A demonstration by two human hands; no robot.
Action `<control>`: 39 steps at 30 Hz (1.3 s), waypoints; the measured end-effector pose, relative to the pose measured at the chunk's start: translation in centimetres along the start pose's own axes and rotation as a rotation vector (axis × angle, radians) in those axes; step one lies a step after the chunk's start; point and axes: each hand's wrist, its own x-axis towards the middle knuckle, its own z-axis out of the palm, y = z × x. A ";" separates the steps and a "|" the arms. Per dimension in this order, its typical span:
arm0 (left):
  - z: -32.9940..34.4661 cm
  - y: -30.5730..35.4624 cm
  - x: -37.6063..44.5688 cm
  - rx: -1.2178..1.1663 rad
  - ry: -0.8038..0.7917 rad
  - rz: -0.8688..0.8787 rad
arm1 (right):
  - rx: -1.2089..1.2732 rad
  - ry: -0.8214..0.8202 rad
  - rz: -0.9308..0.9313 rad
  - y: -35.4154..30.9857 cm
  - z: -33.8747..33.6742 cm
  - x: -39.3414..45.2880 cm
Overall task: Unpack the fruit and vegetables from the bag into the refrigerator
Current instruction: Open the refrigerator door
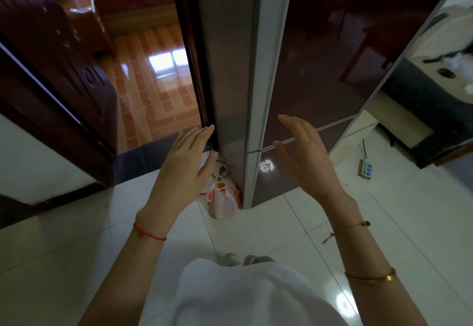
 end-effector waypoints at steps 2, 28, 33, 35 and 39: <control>0.5 0.4 1.2 -0.018 -0.005 0.019 | -0.016 0.009 -0.019 0.2 -0.2 0.8; 10.1 3.5 17.4 -0.373 -0.030 -0.256 | -0.554 0.282 -0.503 -0.6 -2.6 19.7; 9.9 3.7 17.7 -0.355 -0.012 -0.273 | -0.559 0.272 -0.491 -0.7 -2.5 20.3; 9.6 3.7 17.6 -0.341 -0.013 -0.253 | -0.555 0.276 -0.480 -0.7 -2.4 20.2; 9.3 3.8 16.6 -0.313 -0.008 -0.178 | -0.516 0.321 -0.475 -0.9 -2.4 19.3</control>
